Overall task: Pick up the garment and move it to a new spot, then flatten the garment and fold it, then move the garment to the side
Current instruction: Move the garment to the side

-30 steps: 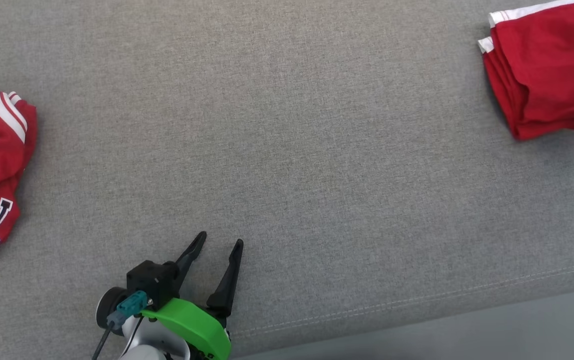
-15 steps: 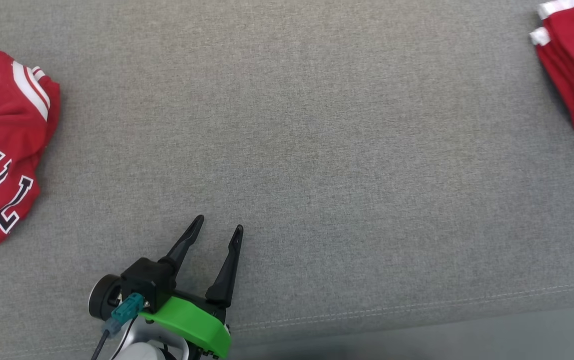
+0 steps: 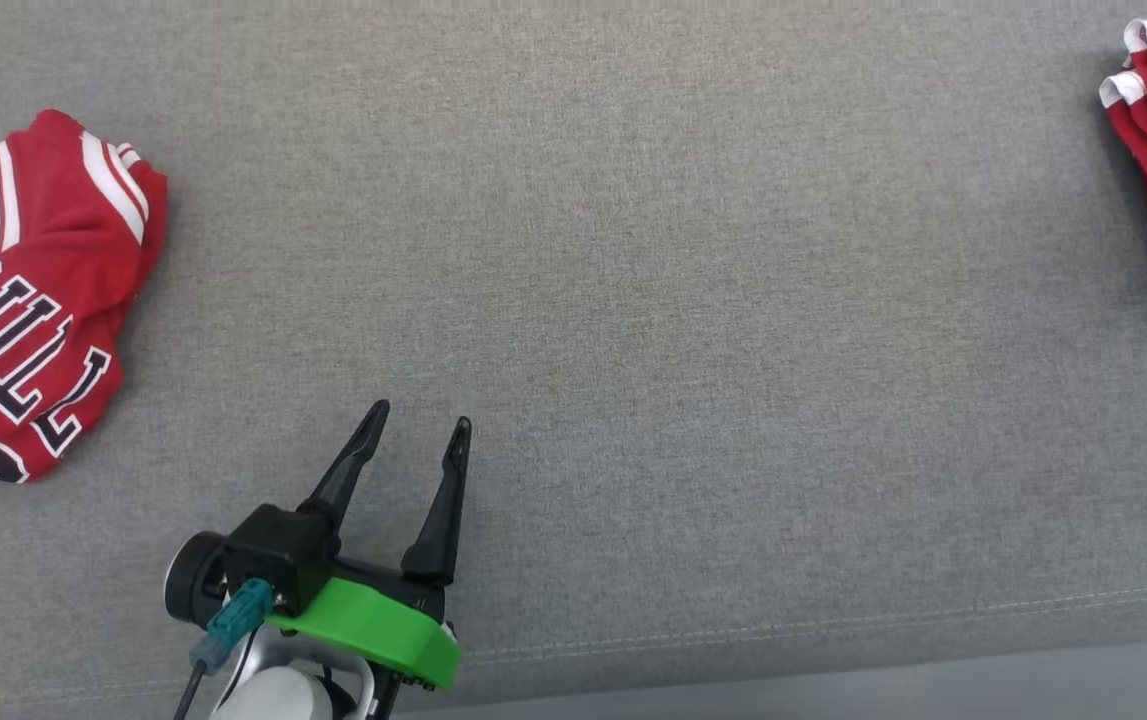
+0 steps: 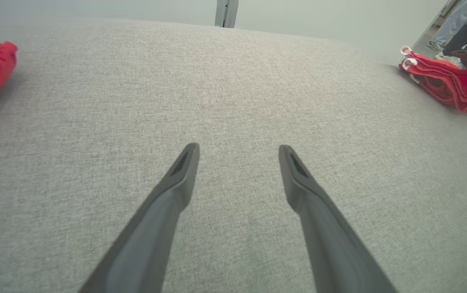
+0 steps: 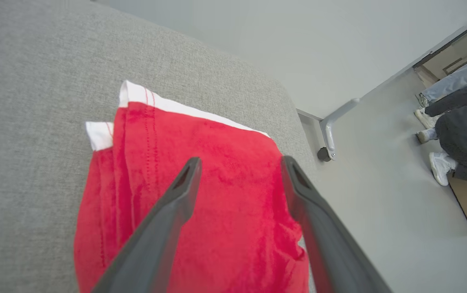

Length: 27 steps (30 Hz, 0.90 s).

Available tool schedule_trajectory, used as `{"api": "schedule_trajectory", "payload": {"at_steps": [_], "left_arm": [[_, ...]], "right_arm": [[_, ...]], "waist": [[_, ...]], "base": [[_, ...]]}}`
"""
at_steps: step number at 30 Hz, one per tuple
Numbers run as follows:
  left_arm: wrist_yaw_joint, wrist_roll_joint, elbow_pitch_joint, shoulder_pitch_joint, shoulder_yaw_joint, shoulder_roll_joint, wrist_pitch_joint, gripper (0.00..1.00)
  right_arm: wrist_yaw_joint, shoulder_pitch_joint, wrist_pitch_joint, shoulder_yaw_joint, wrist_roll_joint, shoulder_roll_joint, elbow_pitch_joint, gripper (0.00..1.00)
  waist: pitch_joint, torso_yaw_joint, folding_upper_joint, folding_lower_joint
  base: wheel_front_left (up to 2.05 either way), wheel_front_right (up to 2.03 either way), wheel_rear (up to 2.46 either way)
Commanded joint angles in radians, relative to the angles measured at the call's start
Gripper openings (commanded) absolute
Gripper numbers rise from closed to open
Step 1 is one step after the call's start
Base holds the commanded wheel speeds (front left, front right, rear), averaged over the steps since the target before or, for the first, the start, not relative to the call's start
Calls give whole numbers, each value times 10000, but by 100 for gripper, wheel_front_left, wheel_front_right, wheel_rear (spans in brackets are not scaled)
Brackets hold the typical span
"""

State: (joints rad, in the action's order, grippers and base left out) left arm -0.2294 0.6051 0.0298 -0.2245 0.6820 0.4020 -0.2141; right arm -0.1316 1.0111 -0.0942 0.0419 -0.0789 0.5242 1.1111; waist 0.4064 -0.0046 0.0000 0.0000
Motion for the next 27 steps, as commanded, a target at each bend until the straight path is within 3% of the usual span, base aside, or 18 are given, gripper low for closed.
{"api": "schedule_trajectory", "payload": {"at_steps": [1,14,21,27], "left_arm": [[-51,8,-34,-132,-57,-12,-76,100],[-334,930,-768,353,-922,-555,-325,100],[-181,1787,-1605,285,-1424,-829,-199,100],[-331,2309,-2144,181,-1803,-807,136,100]], "right_arm": [[17,-185,-99,-117,16,-34,-49,100],[17,-1366,-1166,-2229,912,-1201,-207,100],[16,-2289,-1486,-2402,1556,-2001,-522,100],[16,-3042,-1571,-2063,2176,-2735,-993,100]], "waist": [[-331,113,0,0],[-2366,622,0,0],[-3384,995,0,0],[-4086,1014,0,0]], "base": [[0,0,0],[0,0,0],[0,0,0],[0,0,0]]}}
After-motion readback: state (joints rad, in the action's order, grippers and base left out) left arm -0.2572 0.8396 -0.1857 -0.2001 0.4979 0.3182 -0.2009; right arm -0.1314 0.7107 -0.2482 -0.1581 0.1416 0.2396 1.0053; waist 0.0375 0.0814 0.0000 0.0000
